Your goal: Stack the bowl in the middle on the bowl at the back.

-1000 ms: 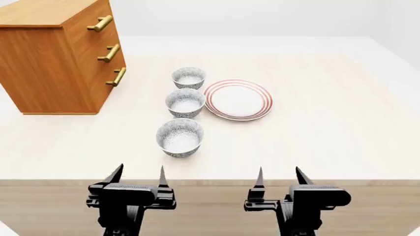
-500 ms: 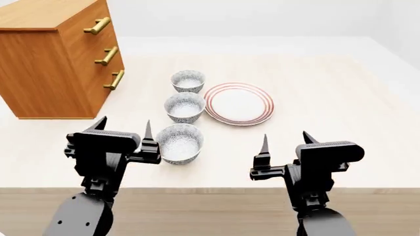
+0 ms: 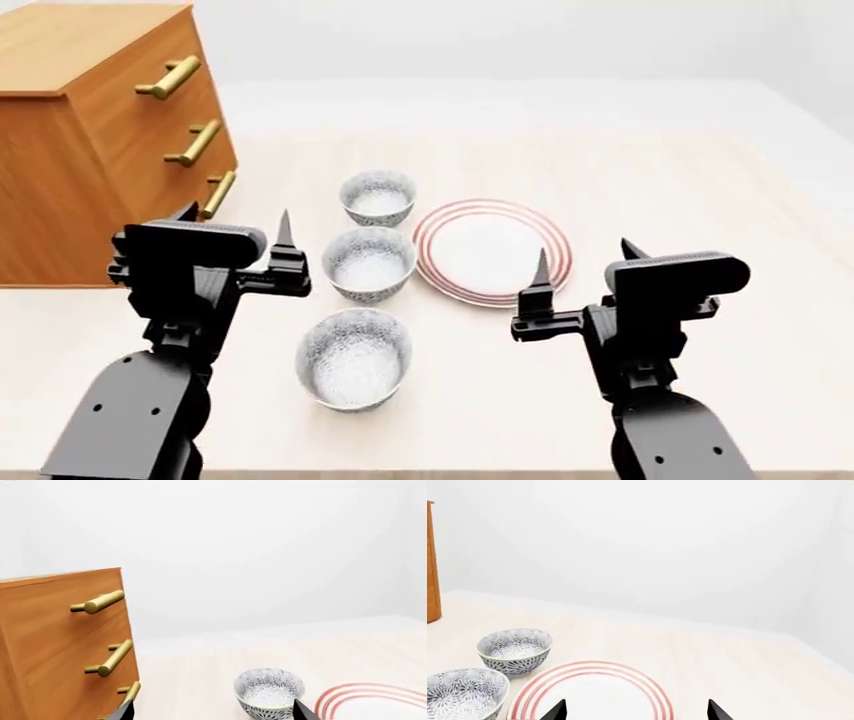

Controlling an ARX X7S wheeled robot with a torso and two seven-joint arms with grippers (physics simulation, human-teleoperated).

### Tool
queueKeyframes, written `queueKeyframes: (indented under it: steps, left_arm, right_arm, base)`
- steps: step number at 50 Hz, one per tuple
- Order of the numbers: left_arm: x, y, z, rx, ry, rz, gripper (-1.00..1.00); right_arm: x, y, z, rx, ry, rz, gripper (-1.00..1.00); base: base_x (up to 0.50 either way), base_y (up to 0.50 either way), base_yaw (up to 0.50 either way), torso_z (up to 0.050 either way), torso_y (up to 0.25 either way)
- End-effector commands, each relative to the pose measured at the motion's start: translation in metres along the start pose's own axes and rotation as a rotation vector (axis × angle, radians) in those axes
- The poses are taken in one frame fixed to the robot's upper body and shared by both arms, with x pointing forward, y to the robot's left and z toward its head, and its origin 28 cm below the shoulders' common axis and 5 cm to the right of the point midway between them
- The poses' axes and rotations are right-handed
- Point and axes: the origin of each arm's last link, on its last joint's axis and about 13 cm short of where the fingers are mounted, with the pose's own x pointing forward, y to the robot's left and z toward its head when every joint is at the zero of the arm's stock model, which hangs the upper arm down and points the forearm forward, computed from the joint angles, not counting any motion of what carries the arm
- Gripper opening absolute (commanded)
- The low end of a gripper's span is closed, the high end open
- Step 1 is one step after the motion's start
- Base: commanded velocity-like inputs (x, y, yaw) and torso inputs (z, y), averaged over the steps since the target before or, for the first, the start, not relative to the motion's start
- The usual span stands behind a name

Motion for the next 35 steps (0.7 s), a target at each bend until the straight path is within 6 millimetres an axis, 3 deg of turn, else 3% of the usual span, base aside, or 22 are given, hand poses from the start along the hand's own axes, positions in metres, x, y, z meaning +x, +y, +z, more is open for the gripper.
queueKeyframes:
  steps: [1, 21, 28, 35]
  left_arm:
    - [0.004, 0.002, 0.005, 0.007, -0.007, 0.000, 1.00]
    - [0.004, 0.004, 0.006, 0.000, -0.003, 0.008, 1.00]
    - [0.008, 0.006, 0.011, 0.011, 0.020, 0.001, 1.00]
    - [0.029, 0.009, 0.016, 0.022, 0.209, -0.013, 1.00]
  right_arm:
    - [0.002, -0.002, 0.005, -0.004, -0.004, 0.001, 1.00]
    - [0.001, -0.001, 0.003, 0.000, -0.005, 0.004, 1.00]
    - [0.001, -0.001, 0.007, 0.001, -0.002, 0.013, 1.00]
    - [0.002, 0.003, 0.010, -0.022, 0.025, 0.061, 1.00]
  base:
    - [0.35, 0.00, 0.00, 0.000, 0.000]
    - [0.34, 0.00, 0.00, 0.000, 0.000]
    - [0.00, 0.00, 0.00, 0.000, 0.002]
    - [0.00, 0.00, 0.00, 0.000, 0.000]
